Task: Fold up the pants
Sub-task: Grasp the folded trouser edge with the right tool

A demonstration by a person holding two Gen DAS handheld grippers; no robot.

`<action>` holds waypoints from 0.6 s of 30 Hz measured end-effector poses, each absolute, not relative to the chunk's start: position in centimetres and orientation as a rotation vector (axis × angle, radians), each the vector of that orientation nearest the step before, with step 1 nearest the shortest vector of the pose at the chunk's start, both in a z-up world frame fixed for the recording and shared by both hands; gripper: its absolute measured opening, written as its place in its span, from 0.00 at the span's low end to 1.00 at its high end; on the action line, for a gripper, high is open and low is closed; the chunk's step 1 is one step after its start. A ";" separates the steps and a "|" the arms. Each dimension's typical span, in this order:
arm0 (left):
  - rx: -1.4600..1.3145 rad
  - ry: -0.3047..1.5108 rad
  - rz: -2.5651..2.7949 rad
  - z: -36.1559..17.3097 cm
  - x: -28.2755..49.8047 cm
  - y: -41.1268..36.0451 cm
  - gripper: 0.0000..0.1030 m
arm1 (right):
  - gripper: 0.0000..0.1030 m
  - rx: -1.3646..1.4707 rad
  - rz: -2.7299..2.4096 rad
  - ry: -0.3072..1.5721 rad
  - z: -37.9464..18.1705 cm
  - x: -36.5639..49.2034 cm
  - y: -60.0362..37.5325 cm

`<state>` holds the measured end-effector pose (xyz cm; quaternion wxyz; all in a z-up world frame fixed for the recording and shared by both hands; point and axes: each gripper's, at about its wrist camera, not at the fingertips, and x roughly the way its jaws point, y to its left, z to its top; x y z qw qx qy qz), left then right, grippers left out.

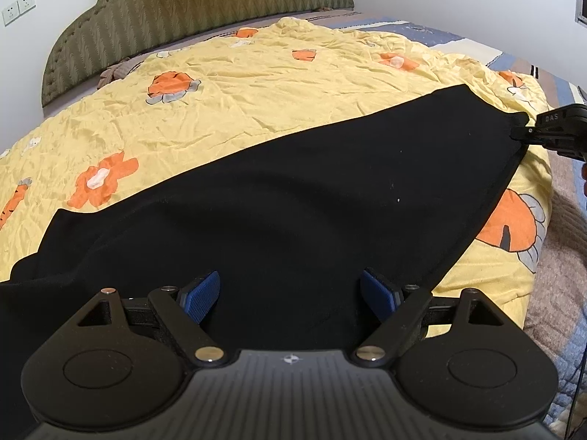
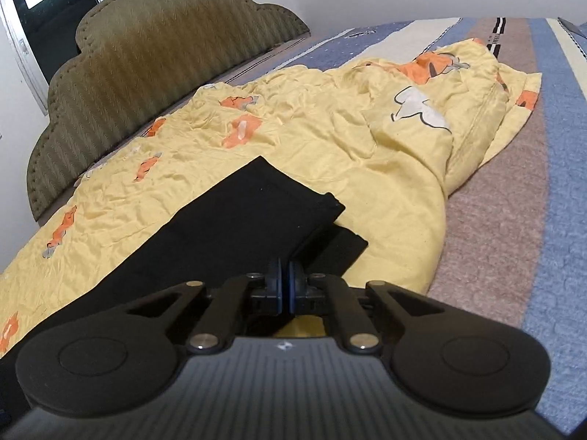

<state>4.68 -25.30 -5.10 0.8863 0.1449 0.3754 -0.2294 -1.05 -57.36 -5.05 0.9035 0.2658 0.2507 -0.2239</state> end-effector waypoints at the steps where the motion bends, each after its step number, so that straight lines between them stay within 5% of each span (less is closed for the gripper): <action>1: 0.300 0.781 -0.478 -5.0 4.7 -25.3 0.82 | 0.04 0.550 -0.462 0.513 -5.0 -1.2 -57.3; 9: 0.308 0.739 -0.480 -4.5 4.5 -25.6 0.82 | 0.05 0.522 -0.467 0.545 -4.8 -2.2 -57.3; 13: 0.302 0.737 -0.480 -4.4 4.5 -25.4 0.82 | 0.32 0.645 -0.515 0.464 -5.3 -4.1 -58.4; 18: 0.294 0.747 -0.483 -4.5 4.7 -25.3 0.82 | 0.30 0.874 -0.487 0.397 -6.7 -5.6 -61.0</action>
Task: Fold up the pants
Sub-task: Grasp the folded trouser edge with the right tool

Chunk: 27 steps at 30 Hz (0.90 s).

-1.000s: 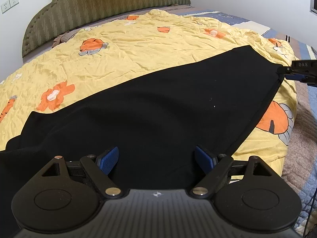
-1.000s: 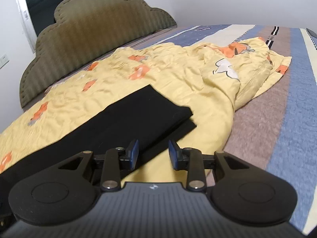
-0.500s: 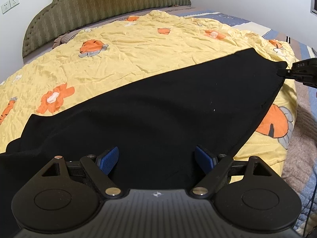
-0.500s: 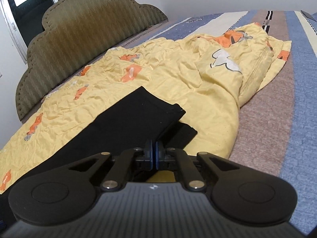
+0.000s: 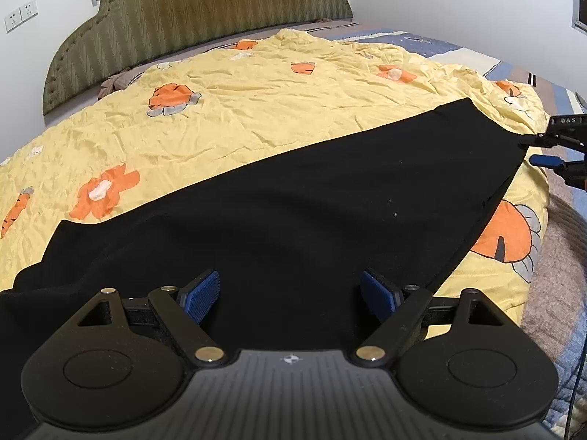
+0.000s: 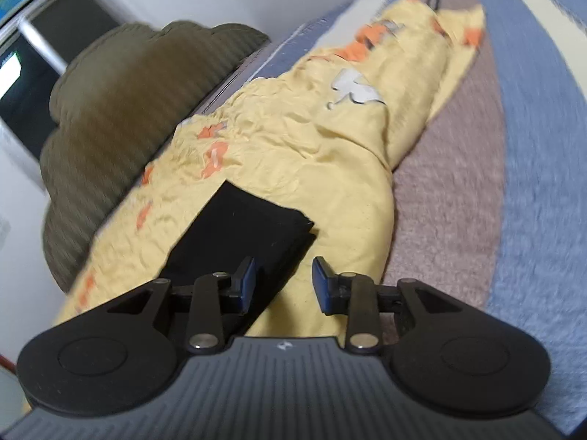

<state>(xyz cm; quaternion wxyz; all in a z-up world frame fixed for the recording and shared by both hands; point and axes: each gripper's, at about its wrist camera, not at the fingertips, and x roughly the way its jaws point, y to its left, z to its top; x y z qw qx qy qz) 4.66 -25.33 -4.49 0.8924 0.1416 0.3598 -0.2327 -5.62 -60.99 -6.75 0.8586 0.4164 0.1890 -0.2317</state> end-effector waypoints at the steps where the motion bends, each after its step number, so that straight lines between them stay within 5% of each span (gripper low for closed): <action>1: 0.296 0.746 -0.483 -4.5 4.6 -25.4 0.82 | 0.30 0.893 -0.483 0.391 -6.8 -5.6 -61.3; 10: 0.287 0.743 -0.473 -4.4 4.7 -25.2 0.82 | 0.30 1.032 -0.451 0.337 -8.1 -4.0 -63.0; 15: 0.282 0.738 -0.466 -4.2 4.7 -25.1 0.82 | 0.12 0.994 -0.461 0.347 -8.0 -3.4 -62.7; 27: 0.234 0.747 -0.411 -4.0 5.7 -23.8 0.82 | 0.10 0.205 -0.471 0.378 -0.7 -0.4 -53.0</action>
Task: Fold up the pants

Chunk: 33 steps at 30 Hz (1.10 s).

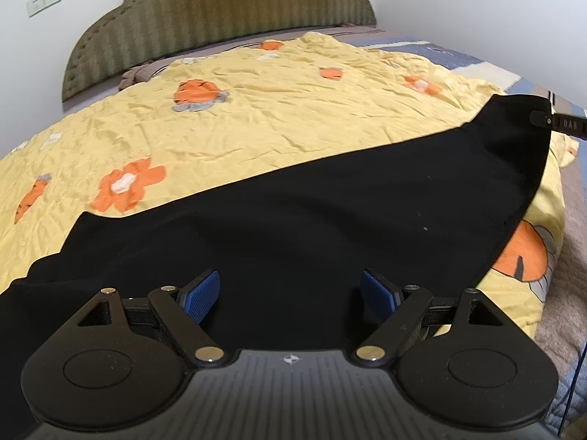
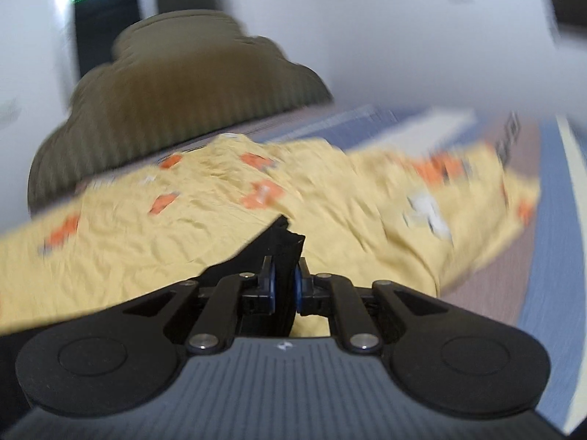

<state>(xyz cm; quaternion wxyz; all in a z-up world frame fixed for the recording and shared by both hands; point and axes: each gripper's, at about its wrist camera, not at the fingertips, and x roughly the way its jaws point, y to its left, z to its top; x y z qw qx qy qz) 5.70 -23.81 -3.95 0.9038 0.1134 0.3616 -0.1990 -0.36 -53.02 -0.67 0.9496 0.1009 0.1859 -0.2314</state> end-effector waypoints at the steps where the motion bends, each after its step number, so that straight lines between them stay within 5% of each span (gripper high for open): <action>1: 0.228 0.747 -0.402 -3.9 5.8 -23.6 0.82 | 0.10 0.154 -0.462 0.381 -0.4 0.0 -52.1; 28: 0.014 0.786 -0.131 -3.7 7.5 -12.7 0.82 | 0.10 -0.462 0.206 0.413 -3.3 -1.1 -22.1; 33: 0.022 0.788 -0.131 -3.7 7.5 -12.5 0.82 | 0.23 -0.499 0.263 0.494 -3.8 -2.0 -22.1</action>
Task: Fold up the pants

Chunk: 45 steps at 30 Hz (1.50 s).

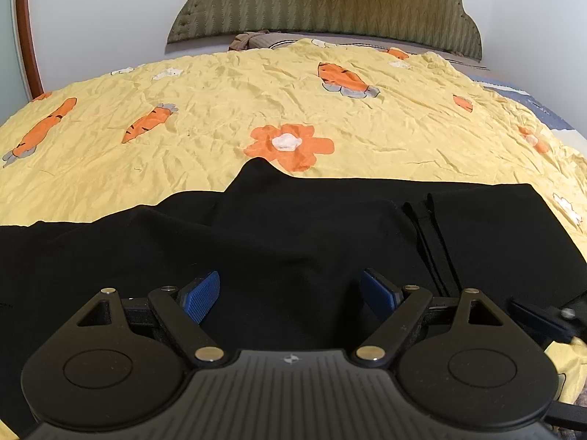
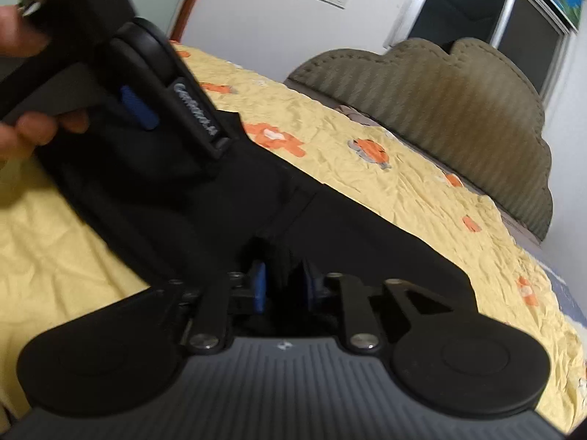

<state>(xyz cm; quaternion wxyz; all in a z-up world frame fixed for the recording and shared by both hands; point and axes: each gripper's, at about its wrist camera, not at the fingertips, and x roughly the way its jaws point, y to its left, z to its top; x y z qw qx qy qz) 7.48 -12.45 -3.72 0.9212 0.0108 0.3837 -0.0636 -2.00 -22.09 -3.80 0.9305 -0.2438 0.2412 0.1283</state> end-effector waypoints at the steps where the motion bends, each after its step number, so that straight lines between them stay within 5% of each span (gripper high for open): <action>1: 0.019 0.787 -0.129 -3.7 7.5 -12.4 0.82 | 0.25 -0.480 0.291 0.493 -3.3 -2.4 -22.4; 7: -0.011 0.789 -0.151 -3.5 7.8 -12.7 0.82 | 0.25 -0.222 0.249 0.431 0.3 -3.3 -26.8; 16: 0.055 0.678 -0.319 -0.6 9.6 -18.6 0.82 | 0.26 -0.415 0.111 0.558 -3.3 -2.5 -25.1; 26: 0.298 0.705 -0.362 -5.4 10.1 -23.8 0.82 | 0.34 -0.255 0.044 0.559 -1.7 -3.7 -27.8; 29: 0.312 0.681 -0.367 -4.8 8.8 -23.2 0.82 | 0.41 -0.149 -0.074 0.507 -0.9 -5.0 -30.5; 37: 0.249 0.709 -0.363 -4.6 8.1 -21.6 0.82 | 0.41 0.355 -0.137 0.545 -2.0 -7.0 -39.5; 45: 0.217 0.715 -0.384 -3.5 8.4 -21.7 0.82 | 0.41 0.566 -0.136 0.581 -4.5 -5.1 -42.0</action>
